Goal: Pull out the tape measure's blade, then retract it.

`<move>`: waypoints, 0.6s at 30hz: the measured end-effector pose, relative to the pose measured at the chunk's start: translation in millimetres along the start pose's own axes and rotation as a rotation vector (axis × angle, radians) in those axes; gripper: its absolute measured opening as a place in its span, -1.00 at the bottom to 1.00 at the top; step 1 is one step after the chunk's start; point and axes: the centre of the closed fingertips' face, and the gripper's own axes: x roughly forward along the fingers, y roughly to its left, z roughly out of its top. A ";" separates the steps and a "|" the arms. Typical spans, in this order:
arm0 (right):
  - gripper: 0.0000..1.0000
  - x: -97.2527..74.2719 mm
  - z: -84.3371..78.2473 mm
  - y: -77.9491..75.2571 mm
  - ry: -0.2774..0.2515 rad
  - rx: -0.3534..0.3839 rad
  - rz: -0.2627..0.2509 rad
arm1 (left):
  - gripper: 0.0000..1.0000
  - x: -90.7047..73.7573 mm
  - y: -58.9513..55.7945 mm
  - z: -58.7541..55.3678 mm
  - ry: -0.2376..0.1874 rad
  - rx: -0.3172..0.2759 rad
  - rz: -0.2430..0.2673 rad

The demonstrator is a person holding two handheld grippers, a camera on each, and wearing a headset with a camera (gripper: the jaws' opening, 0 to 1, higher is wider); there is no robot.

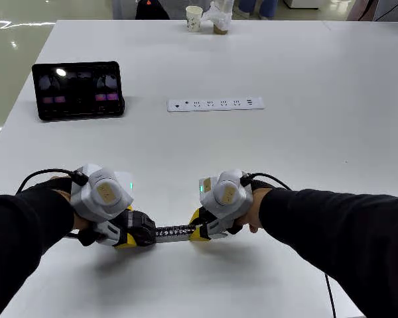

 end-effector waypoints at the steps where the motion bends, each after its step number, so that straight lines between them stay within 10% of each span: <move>1: -0.78 -0.4 -0.7 0.1 0.001 0.000 0.000 | -0.37 0.1 0.0 0.0 0.000 0.000 0.000; 18: -0.78 -5.4 -7.8 -0.6 0.005 0.011 -0.008 | -0.37 0.3 0.0 0.2 -0.007 -0.004 0.001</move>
